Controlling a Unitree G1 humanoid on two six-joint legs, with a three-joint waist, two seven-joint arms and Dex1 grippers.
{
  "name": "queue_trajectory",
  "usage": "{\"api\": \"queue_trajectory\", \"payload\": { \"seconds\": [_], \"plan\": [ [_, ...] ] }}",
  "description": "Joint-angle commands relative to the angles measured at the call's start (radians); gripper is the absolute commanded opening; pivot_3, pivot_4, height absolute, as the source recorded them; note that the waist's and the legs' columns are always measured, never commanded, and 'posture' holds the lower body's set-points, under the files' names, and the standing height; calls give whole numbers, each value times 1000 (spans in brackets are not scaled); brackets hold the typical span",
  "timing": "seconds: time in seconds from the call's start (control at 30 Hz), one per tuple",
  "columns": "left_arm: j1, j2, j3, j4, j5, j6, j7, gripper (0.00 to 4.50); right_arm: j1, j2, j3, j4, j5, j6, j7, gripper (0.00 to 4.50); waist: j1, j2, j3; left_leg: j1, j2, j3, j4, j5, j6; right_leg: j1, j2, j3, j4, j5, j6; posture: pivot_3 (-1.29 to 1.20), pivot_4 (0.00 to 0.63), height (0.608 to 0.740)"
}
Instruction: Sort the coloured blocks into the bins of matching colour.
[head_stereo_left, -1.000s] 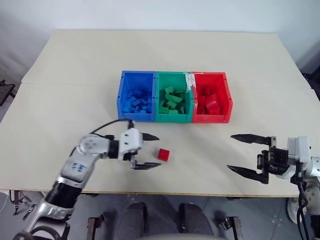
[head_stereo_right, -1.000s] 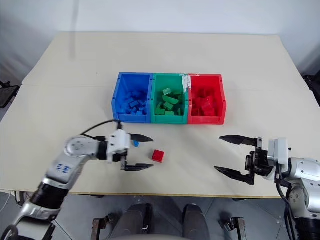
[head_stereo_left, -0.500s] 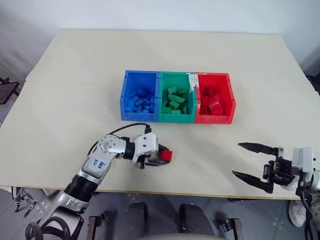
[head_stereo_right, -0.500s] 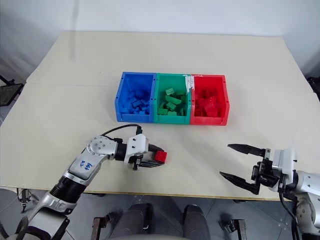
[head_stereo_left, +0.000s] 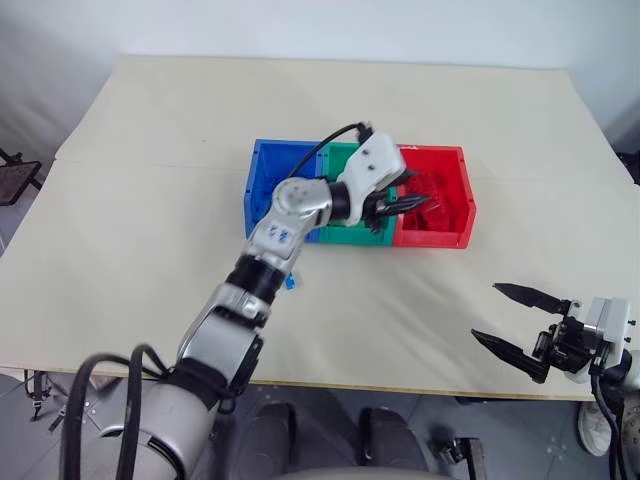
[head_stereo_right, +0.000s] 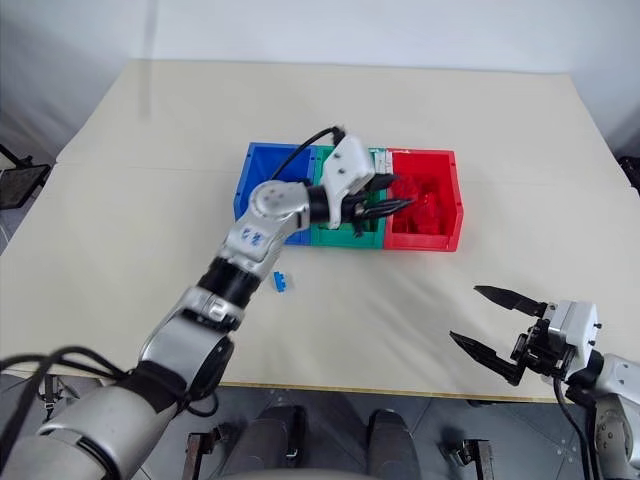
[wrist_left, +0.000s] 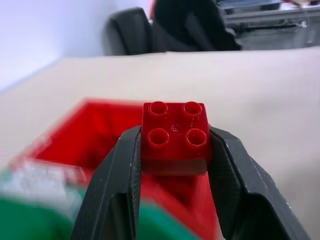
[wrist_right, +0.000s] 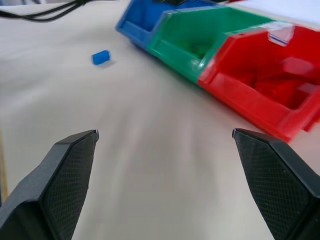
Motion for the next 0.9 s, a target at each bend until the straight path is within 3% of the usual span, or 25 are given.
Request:
{"api": "queue_trajectory", "payload": {
  "seconds": [0.03,0.2,0.3,0.4,0.5,0.63,0.7,0.9],
  "plan": [
    [-111,-26,25,213,44,-93,67,1822,33,27,-18,-79,10,-9,-41,4500,-3,0,0,0,0,0,-1,0,0,0,0,0,0,0,0,0,150,740],
    [-151,-42,67,304,32,-201,31,3377,56,51,-12,-119,6,-8,-77,4500,-3,0,0,0,1,3,-4,0,0,-3,0,1,0,0,0,0,150,740],
    [-85,-7,61,232,18,-266,-106,4266,41,51,1,-113,3,-6,-80,4500,-2,0,0,-1,0,3,-3,0,0,-4,0,1,0,0,0,0,150,740],
    [27,77,61,86,-4,-288,-219,4266,0,45,22,-89,0,-9,-67,4500,-10,1,0,1,1,4,-4,0,0,-3,0,2,0,0,0,0,150,740],
    [217,195,76,-172,-78,-255,-350,4266,-63,41,55,-45,-10,-15,-37,4500,-22,1,0,2,2,4,-5,1,-1,-4,1,2,3,0,0,0,150,740],
    [459,346,119,-471,-162,-154,-417,4266,-144,39,86,19,-10,-21,6,4500,-27,1,0,0,2,2,-4,1,-1,-3,0,1,4,0,-1,0,150,740],
    [595,425,163,-602,-183,-140,-405,4390,-189,35,105,61,-18,-29,37,4500,-32,2,-1,1,3,1,-3,0,-1,-2,0,2,4,0,-1,0,150,740],
    [917,535,306,-842,-213,-103,-301,4390,-291,28,136,164,-37,-59,112,4500,-24,2,-1,1,4,-6,1,0,1,0,-2,1,2,0,-1,0,150,740]
  ]
}}
